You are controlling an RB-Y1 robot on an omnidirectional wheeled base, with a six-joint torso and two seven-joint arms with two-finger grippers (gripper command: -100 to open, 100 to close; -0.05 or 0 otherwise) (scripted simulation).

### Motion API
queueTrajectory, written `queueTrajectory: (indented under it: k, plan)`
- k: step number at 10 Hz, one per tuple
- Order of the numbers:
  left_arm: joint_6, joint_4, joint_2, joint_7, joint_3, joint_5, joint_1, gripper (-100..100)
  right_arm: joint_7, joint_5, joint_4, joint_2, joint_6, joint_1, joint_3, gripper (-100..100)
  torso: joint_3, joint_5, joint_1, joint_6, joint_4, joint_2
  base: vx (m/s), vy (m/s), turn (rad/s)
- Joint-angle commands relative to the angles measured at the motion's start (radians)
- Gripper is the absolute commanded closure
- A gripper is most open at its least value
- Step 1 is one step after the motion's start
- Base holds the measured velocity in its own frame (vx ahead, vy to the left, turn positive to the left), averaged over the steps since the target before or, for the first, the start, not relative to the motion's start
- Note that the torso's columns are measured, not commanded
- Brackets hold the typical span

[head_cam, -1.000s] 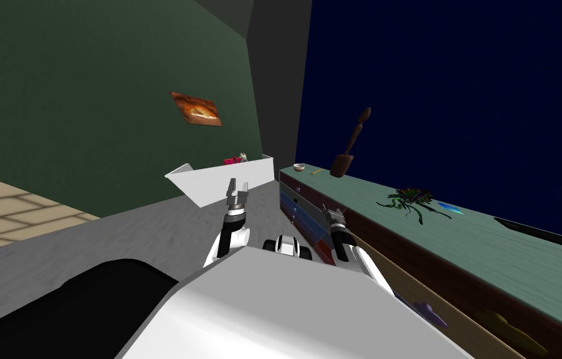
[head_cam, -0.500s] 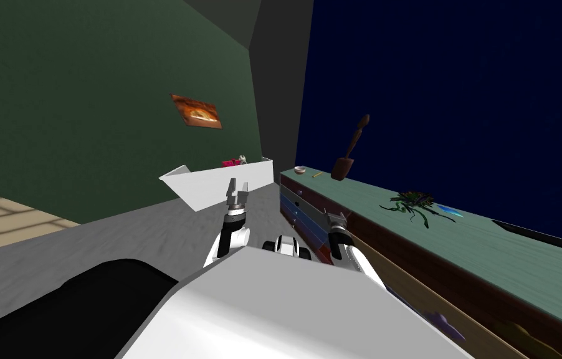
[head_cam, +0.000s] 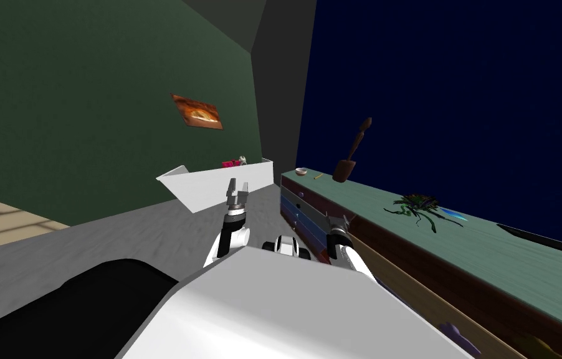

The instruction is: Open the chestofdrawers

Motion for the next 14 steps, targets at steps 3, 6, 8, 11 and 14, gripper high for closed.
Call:
queueTrajectory:
  k: [3, 6, 8, 11, 14]
  plan:
    - [0.0, 0.0, 0.0, 0.0, 0.0, 0.0, 0.0, 0, 0.064, 0.133, 0.074, -0.002, 0.086, -0.031, 0.044, -100, -0.005, -0.002, 0.0, -0.006, -0.002, -0.01, 0.059, 0.056, -0.024]
    - [0.0, 0.0, 0.0, 0.0, 0.0, 0.0, 0.0, 0, 0.064, 0.133, 0.074, -0.002, 0.086, -0.031, 0.044, -100, -0.003, -0.002, 0.001, -0.012, 0.0, -0.008, 0.004, 0.008, 0.016]
    - [0.0, 0.0, 0.0, 0.0, 0.0, 0.0, 0.0, 0, 0.064, 0.133, 0.074, -0.002, 0.086, -0.031, 0.044, -100, -0.002, -0.001, 0.002, -0.008, 0.0, -0.005, -0.009, -0.011, -0.015]
    - [0.0, 0.0, 0.0, 0.0, 0.0, 0.0, 0.0, 0, 0.064, 0.133, 0.074, -0.002, 0.086, -0.031, 0.044, -100, -0.004, 0.0, 0.001, -0.009, 0.001, -0.009, 0.009, -0.001, 0.008]
    - [0.0, 0.0, 0.0, 0.0, 0.0, 0.0, 0.0, 0, 0.114, 0.198, 0.063, -0.021, 0.144, 0.019, 0.041, -100, 0.005, 0.004, 0.009, 0.005, 0.003, 0.01, 0.045, 0.118, -0.049]
